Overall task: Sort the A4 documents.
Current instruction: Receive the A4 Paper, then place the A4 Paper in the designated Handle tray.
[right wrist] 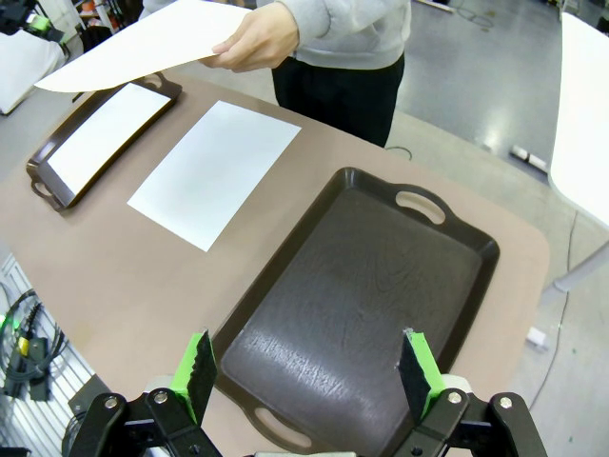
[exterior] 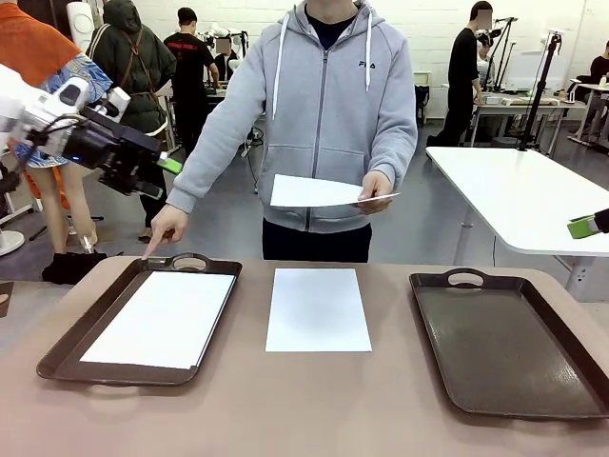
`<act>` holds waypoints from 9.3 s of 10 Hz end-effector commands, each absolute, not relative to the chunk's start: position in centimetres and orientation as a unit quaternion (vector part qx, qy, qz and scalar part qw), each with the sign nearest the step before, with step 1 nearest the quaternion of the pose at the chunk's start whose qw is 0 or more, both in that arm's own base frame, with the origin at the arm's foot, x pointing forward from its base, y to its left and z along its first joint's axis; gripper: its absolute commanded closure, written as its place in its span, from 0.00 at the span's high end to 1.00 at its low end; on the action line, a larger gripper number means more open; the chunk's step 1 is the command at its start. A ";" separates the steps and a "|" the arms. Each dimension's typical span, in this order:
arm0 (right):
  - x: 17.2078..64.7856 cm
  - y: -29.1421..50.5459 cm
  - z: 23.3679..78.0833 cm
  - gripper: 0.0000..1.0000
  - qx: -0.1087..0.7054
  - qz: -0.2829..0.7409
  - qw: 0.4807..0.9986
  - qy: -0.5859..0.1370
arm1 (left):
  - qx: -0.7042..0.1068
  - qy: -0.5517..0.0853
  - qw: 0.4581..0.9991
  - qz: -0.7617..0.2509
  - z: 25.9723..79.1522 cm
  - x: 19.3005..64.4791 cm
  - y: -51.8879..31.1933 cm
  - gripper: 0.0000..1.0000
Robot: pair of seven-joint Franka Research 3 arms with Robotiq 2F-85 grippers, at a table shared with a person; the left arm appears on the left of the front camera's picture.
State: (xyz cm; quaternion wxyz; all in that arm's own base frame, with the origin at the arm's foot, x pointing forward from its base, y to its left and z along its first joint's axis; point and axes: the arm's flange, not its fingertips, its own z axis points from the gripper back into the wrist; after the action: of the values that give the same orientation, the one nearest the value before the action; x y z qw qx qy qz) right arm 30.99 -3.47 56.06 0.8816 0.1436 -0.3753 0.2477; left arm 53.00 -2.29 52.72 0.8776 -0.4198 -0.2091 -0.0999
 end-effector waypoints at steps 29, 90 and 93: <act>31.1 -3.4 55.9 1.00 0.151 0.250 0.880 -0.375 | -0.684 0.098 0.722 0.035 44.7 64.3 -21.4 1.00; 31.1 -3.4 55.9 1.00 0.151 0.250 0.880 -0.375 | -0.263 0.051 0.963 -0.032 46.0 56.4 -4.8 0.01; 31.1 -3.4 55.9 1.00 0.151 0.250 0.880 -0.375 | -0.269 0.040 0.961 -0.046 46.7 56.5 -4.2 0.01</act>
State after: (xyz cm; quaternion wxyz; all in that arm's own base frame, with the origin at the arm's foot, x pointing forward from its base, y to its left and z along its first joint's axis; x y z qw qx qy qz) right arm 30.99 -3.44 56.06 0.8816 0.1433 -0.3752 0.2480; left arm 56.26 -4.64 46.31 0.9600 -0.2743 0.0478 -0.0288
